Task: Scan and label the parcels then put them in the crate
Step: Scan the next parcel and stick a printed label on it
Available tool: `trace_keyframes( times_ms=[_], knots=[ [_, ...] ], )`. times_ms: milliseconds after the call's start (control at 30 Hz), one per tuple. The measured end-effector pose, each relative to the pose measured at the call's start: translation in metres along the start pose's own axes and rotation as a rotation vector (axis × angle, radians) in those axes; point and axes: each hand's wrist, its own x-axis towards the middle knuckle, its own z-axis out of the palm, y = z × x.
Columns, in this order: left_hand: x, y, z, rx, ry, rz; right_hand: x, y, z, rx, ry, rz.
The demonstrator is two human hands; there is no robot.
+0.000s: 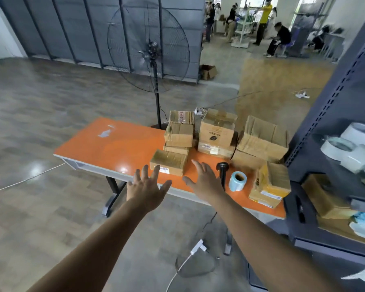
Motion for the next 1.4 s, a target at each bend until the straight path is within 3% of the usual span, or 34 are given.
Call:
trace_keyframes(
  times_ms=[300,433,567,833,933,1133,1400],
  knots=[
    [0.158,-0.045,0.050,-0.145,-0.151,0.058,0.115,0.002,0.054,-0.017,-0.047,0.185],
    [0.220,-0.069,0.077,-0.297,-0.314,0.080,0.161,-0.006,0.085,0.044,-0.086,0.325],
    [0.265,-0.089,0.100,-0.288,-0.436,0.151,0.184,-0.013,0.106,0.128,-0.111,0.453],
    [0.293,-0.105,0.128,-0.318,-0.602,0.193,0.209,-0.012,0.124,0.180,-0.179,0.454],
    [0.288,-0.101,0.130,-0.334,-0.539,0.210,0.210,-0.008,0.121,0.181,-0.153,0.453],
    [0.273,-0.076,0.116,-0.559,-0.338,0.237,0.203,0.017,0.089,0.308,0.073,0.515],
    [0.268,-0.035,0.092,-0.454,-0.355,0.314,0.193,0.043,0.049,0.294,0.117,0.523]
  ],
)
